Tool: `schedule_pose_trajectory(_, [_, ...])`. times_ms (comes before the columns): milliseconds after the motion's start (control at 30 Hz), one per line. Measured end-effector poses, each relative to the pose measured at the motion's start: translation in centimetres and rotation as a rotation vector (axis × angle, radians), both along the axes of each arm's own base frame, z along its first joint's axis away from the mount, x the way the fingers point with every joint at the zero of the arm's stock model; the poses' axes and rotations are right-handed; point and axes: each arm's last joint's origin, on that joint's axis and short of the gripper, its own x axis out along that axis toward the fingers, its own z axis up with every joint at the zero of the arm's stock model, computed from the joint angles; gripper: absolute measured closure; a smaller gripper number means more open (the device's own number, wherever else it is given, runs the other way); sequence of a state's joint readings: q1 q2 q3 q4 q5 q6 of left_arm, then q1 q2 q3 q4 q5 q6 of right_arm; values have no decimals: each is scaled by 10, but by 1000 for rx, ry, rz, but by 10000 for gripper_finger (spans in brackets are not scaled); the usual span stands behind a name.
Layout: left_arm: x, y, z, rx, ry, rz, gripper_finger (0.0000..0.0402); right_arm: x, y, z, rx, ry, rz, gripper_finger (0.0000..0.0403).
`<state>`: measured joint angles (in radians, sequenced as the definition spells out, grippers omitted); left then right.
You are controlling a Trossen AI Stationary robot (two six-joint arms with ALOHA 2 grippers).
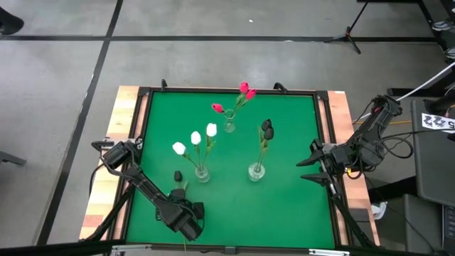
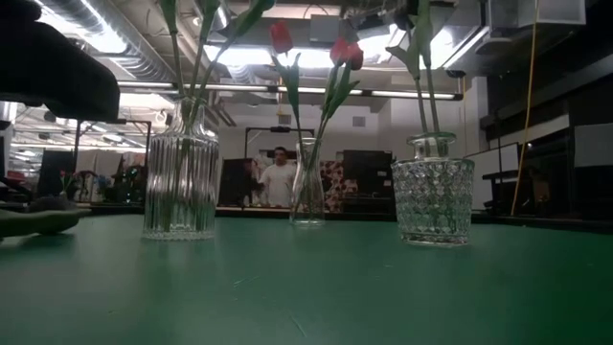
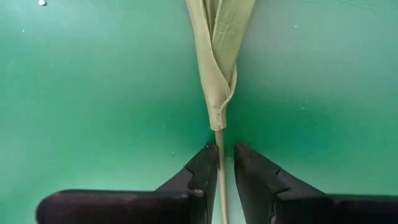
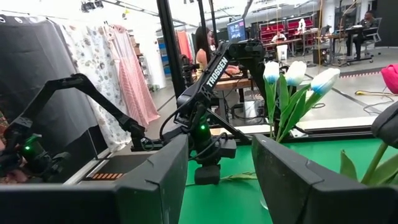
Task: Sort flowers into vase by color
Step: Put the black tulip into the bottom right transparent vase
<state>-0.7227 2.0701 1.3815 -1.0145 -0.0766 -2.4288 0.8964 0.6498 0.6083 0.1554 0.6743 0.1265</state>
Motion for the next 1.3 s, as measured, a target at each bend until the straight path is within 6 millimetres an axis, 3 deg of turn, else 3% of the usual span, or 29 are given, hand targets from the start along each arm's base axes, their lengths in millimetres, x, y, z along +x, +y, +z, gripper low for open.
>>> schedule_pose_trajectory(400, [1, 1, 0, 10, -18, 8, 395, 0, 0, 0, 0, 0, 0, 226])
schedule_pose_trajectory(833, [2, 1, 0, 11, -16, -35, 376, 0, 0, 1, 5, -5, 0, 226])
schedule_pose_trajectory(1067, [2, 0, 0, 4, 2, -137, 397, 0, 0, 1, 5, -5, 0, 226])
schedule_pose_trajectory(1300, [2, 0, 1, 25, -25, -98, 399, 0, 0, 1, 6, -5, 0, 226])
